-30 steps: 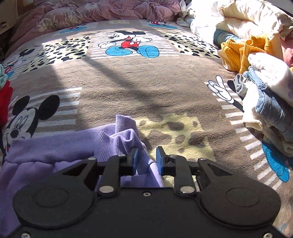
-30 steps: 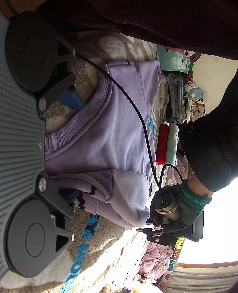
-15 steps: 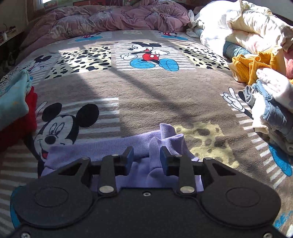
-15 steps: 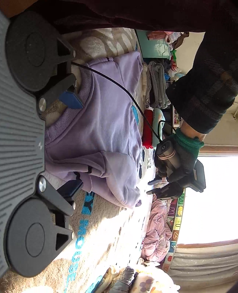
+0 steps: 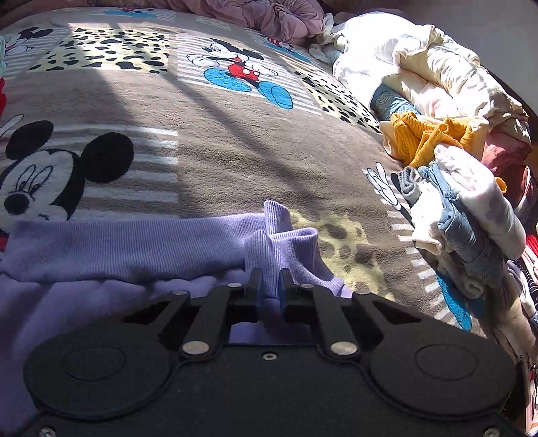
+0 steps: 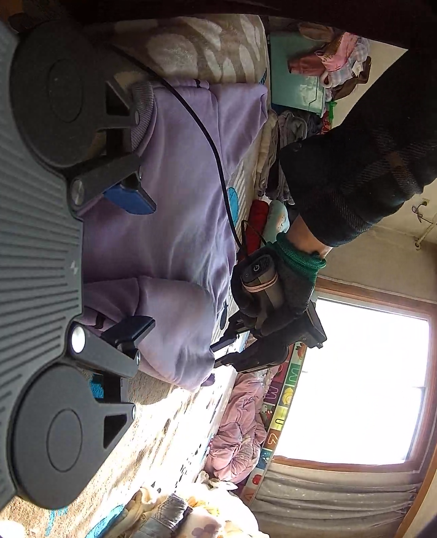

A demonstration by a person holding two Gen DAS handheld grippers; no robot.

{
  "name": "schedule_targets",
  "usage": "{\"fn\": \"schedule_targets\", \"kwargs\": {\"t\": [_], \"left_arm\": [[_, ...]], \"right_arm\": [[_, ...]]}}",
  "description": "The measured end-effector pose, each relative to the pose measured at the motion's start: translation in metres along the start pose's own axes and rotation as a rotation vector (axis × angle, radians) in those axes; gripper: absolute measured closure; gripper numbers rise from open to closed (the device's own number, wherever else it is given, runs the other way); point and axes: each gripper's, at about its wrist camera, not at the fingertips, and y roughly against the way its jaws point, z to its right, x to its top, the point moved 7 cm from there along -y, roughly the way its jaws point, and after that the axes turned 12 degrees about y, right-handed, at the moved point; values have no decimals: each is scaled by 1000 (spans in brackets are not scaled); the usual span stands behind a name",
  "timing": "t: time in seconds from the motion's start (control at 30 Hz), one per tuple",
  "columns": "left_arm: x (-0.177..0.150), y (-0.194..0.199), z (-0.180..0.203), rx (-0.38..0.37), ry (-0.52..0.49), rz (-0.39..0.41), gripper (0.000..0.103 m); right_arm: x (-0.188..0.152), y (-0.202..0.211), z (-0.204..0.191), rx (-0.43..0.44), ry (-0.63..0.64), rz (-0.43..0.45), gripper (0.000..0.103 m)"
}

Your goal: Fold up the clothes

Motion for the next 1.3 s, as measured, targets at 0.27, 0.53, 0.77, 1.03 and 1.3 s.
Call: {"fn": "schedule_targets", "kwargs": {"t": [0.27,0.53,0.77,1.03,1.3], "left_arm": [[14,13,0,30,-21,69,103],[9,7,-9,27,39,41,58],[12,-7,-3,4,23,48,58],[9,-45,1,101,-72,31,54],[30,-19,8,71,-72,94,57]], "right_arm": [[-11,-4,2,22,-59,-37,36],[-14,-4,3,28,-85,-49,35],[-14,-6,3,30,-98,-50,34],[-13,-8,2,44,-102,-49,28],[-14,-9,2,49,-112,-48,28]]}}
